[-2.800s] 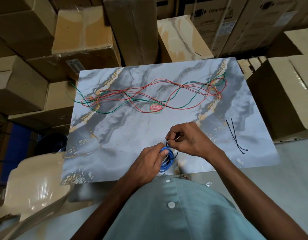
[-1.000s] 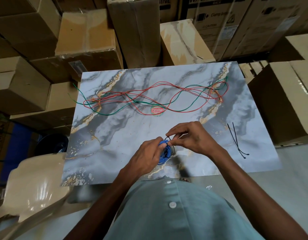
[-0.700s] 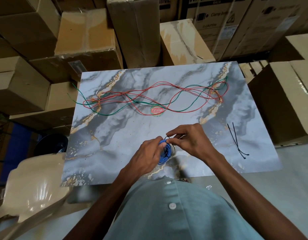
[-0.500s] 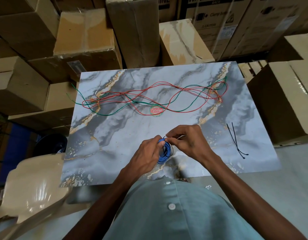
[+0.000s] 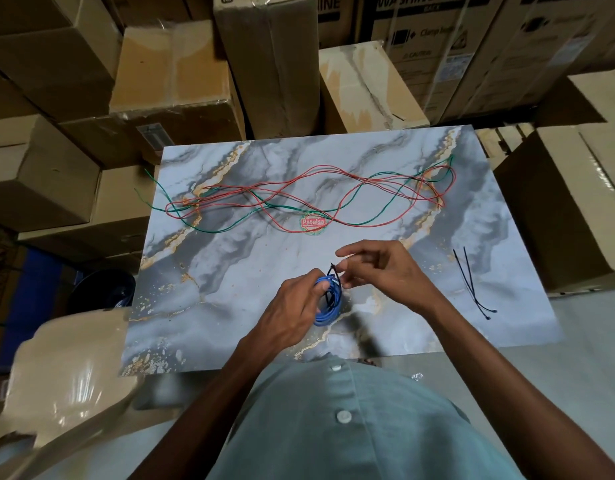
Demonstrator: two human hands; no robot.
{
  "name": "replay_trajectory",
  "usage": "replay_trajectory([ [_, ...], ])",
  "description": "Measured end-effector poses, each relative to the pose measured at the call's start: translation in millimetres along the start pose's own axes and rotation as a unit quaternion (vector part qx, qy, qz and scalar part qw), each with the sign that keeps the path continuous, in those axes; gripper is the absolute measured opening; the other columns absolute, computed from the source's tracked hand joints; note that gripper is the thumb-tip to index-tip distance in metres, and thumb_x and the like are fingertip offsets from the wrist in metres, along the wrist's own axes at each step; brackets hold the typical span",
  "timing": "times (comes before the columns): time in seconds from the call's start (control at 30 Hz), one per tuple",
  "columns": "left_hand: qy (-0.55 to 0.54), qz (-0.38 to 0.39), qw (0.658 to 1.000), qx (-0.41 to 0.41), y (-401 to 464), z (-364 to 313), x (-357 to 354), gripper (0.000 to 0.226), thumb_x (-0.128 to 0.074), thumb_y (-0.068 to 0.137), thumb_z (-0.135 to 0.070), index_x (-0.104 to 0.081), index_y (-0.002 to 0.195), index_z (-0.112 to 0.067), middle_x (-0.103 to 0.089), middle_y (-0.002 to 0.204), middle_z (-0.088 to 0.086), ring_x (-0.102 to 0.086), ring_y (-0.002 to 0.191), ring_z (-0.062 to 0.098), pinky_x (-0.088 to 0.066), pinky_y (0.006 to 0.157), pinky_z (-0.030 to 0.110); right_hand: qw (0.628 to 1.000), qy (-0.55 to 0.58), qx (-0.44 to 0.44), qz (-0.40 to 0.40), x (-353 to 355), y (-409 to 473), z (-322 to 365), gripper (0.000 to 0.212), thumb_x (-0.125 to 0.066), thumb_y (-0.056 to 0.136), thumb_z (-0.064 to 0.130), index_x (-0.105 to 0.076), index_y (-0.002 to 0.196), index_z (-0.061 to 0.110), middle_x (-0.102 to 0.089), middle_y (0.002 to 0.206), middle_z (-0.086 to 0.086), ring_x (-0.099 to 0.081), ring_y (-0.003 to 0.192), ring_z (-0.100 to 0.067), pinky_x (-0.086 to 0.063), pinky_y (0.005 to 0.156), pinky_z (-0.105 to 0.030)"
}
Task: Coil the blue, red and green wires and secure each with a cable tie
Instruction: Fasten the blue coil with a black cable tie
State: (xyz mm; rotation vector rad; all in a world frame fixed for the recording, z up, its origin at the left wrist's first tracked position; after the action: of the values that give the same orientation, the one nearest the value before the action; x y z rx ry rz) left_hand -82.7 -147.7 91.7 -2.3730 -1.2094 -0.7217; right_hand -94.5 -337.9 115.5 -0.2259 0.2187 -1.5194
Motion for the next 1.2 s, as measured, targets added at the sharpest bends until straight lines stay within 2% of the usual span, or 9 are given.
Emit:
replay_trajectory([
  [0.1,-0.002,0.015,1.000,-0.013,-2,-3,0,0.031,-0.036,0.107,-0.042,-0.051,0.091,-0.019,-0.058,0.076,0.000,-0.058,0.070,0.019,-0.048,0.067,0.041,0.998,0.014,-0.032,0.053,1,1,0,0.021,-0.058,0.104,0.008,-0.074,0.112,-0.003,-0.075,0.093,-0.018,-0.073,0.083,-0.027,-0.061,0.079,-0.034],
  [0.33,-0.012,0.037,0.999,-0.020,-5,-8,-5,0.024,-0.040,0.106,-0.034,-0.053,0.093,-0.019,-0.060,0.081,-0.001,-0.058,0.071,0.018,-0.048,0.069,0.037,0.989,0.017,-0.089,0.114,1,7,-5,0.013,-0.066,0.097,0.006,-0.078,0.100,-0.001,-0.073,0.087,-0.016,-0.068,0.076,-0.019,-0.059,0.073,-0.027],
  [0.47,-0.017,0.053,0.998,-0.012,-7,-8,-7,0.026,-0.041,0.107,-0.031,-0.052,0.091,-0.015,-0.058,0.077,0.001,-0.055,0.070,0.019,-0.046,0.068,0.037,0.978,0.051,-0.153,0.130,2,8,-12,0.014,-0.065,0.097,0.007,-0.078,0.097,0.004,-0.074,0.087,-0.012,-0.070,0.073,-0.016,-0.060,0.071,-0.024],
  [0.6,-0.028,0.066,0.997,-0.011,-9,-9,-9,0.026,-0.040,0.107,-0.035,-0.052,0.091,-0.019,-0.057,0.076,-0.001,-0.055,0.070,0.020,-0.047,0.067,0.039,0.971,0.056,-0.184,0.143,5,9,-16,0.015,-0.063,0.098,0.007,-0.078,0.098,0.004,-0.075,0.087,-0.011,-0.072,0.073,-0.015,-0.060,0.070,-0.023],
  [0.77,-0.022,0.081,0.996,-0.010,-10,-12,-10,0.023,-0.040,0.107,-0.033,-0.051,0.090,-0.024,-0.057,0.077,-0.003,-0.055,0.071,0.019,-0.047,0.068,0.040,0.980,-0.026,-0.147,0.134,11,10,-11,0.015,-0.067,0.097,0.009,-0.079,0.101,0.001,-0.076,0.085,-0.011,-0.069,0.073,-0.014,-0.056,0.068,-0.022],
  [0.93,-0.019,0.090,0.996,-0.011,-11,-12,-12,0.022,-0.041,0.107,-0.033,-0.052,0.089,-0.025,-0.057,0.077,-0.002,-0.056,0.072,0.020,-0.047,0.069,0.039,0.975,-0.131,-0.078,0.160,7,9,1,0.017,-0.064,0.101,0.009,-0.079,0.092,0.009,-0.074,0.078,-0.001,-0.066,0.074,-0.012,-0.054,0.066,-0.021],
  [1.2,-0.012,0.104,0.994,-0.031,-9,-17,-13,0.023,-0.041,0.107,-0.032,-0.050,0.090,-0.021,-0.057,0.082,0.001,-0.058,0.075,0.022,-0.048,0.072,0.040,0.973,-0.103,-0.107,0.176,14,9,4,0.016,-0.063,0.100,0.006,-0.078,0.093,0.005,-0.071,0.079,-0.006,-0.063,0.071,-0.013,-0.055,0.066,-0.022],
])
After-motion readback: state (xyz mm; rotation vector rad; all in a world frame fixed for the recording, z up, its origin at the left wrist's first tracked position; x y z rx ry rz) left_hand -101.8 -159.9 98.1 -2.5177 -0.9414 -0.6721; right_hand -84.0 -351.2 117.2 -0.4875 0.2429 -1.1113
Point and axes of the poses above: each hand's wrist, its own y-axis towards the middle knuckle, its own x-axis out of the back of the hand, z = x × y, the point moved 4 cm from there along y, towards the middle knuckle
